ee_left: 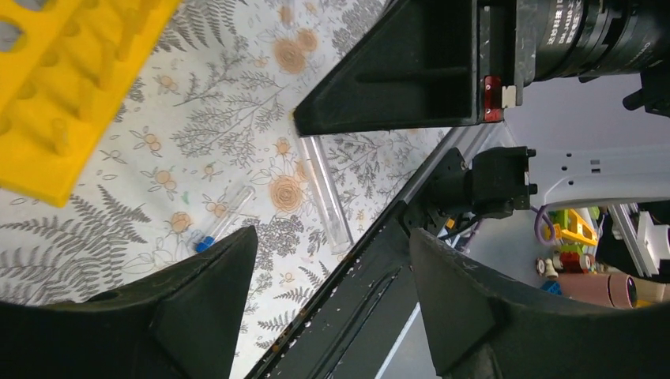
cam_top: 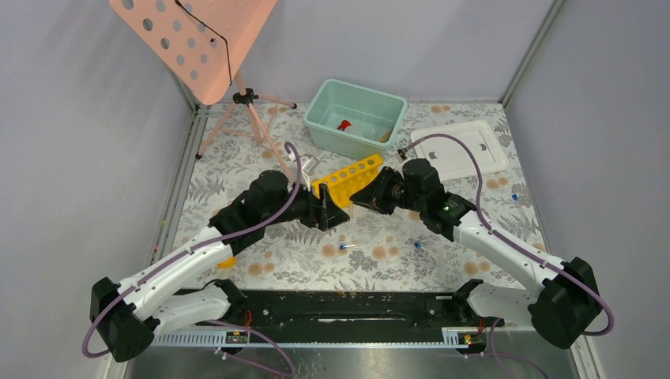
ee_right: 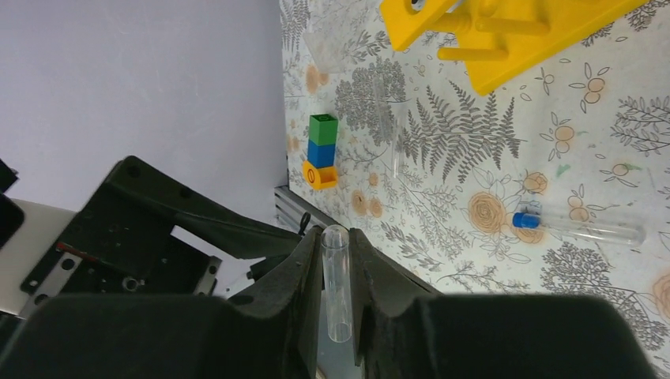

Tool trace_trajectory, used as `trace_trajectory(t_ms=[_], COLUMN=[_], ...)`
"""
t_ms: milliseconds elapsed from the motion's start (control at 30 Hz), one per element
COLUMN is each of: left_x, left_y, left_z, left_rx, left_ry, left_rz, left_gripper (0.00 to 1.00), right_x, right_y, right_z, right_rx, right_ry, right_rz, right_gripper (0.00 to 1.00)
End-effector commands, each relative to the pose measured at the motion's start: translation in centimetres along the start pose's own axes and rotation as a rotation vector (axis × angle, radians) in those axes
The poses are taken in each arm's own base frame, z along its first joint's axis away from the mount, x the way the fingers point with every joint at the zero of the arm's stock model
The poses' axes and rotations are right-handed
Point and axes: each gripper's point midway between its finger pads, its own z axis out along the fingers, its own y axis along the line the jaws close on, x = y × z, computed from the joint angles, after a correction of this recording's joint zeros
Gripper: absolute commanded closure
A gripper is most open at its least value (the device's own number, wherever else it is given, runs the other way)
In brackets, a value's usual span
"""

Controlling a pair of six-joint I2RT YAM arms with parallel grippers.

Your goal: Organize the chemistry lab equipment

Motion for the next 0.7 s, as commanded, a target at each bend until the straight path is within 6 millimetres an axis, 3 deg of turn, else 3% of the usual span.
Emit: trace_trajectory(t_ms=[0, 233, 333, 667], left_x=[-0.5, 0.6, 1.0, 1.6], left_y=[-2.4, -1.5, -0.9, 1.4], left_z=[1.2, 2.7, 3.1, 2.9], left_rx=[0.099, 0.08, 0.062, -0.043], left_ry=[-0.009, 0.037, 0.051, 0.067], left_rz=[0.029, 0.034, 0.045, 0.103], left_gripper=[0.3, 0.37, 0.46, 0.59], right_x=[-0.3, -0.2, -0.2, 1.0], right_y=[2.4, 2.8, 2.9, 2.6], right_z=[-0.4, -0.9, -1.2, -2.1], right_rx=[-0.096, -0.119, -0.128, -0.172], right_ry=[-0.022, -0.029, -0.033, -0.002], right_rz=[0.018, 0.018, 0.011, -0.044], right_gripper=[0.83, 0.83, 0.83, 0.82])
